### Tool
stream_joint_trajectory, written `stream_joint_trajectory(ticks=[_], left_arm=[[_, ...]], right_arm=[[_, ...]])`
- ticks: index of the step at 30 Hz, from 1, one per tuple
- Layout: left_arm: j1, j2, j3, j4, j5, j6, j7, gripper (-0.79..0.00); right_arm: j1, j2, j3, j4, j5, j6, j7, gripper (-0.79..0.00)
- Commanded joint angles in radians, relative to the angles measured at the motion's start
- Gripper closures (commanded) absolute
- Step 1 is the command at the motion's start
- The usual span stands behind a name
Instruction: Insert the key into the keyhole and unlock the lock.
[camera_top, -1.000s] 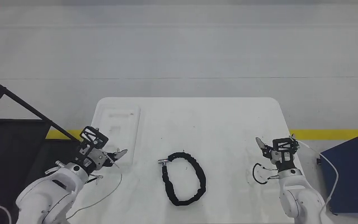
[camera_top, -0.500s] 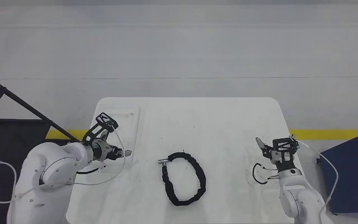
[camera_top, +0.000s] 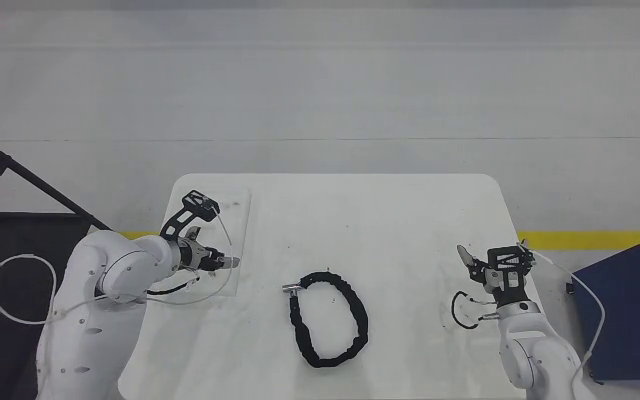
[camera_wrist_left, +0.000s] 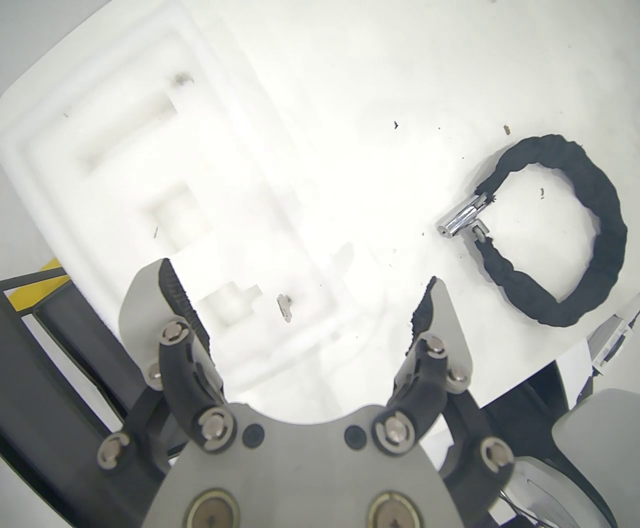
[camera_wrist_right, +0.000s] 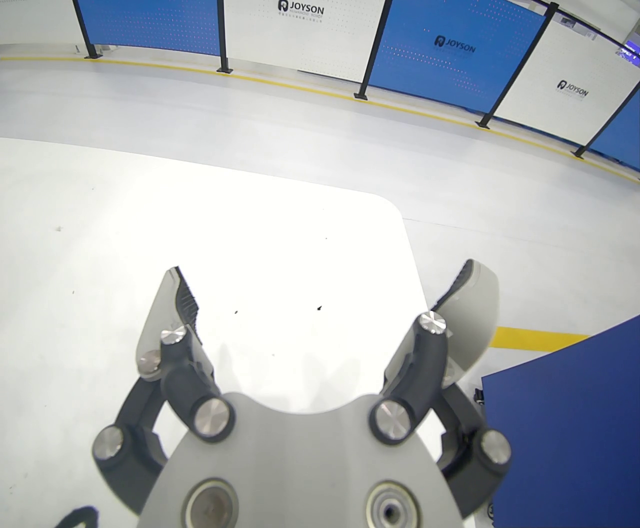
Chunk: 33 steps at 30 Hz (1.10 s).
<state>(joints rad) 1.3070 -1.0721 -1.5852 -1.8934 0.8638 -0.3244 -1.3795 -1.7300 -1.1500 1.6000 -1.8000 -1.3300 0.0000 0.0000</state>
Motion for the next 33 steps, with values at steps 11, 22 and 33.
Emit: stream_joint_trajectory(ticks=[11,22,33], left_arm=[[0.000,-0.005,0.018,0.029,-0.081,0.101,-0.025,-0.785],[-0.090,0.034,0.141,0.104,-0.127,0.296,-0.156,-0.785],[-0.048,0.096,0.099,0.035,-0.155,0.358,-0.156,-0.785]], right_arm=[[0.000,0.000,0.000,0.000,0.000,0.000,0.000,-0.785],[0.000,0.000,0.000,0.000,0.000,0.000,0.000,-0.785],[0.000,0.000,0.000,0.000,0.000,0.000,0.000,-0.785]])
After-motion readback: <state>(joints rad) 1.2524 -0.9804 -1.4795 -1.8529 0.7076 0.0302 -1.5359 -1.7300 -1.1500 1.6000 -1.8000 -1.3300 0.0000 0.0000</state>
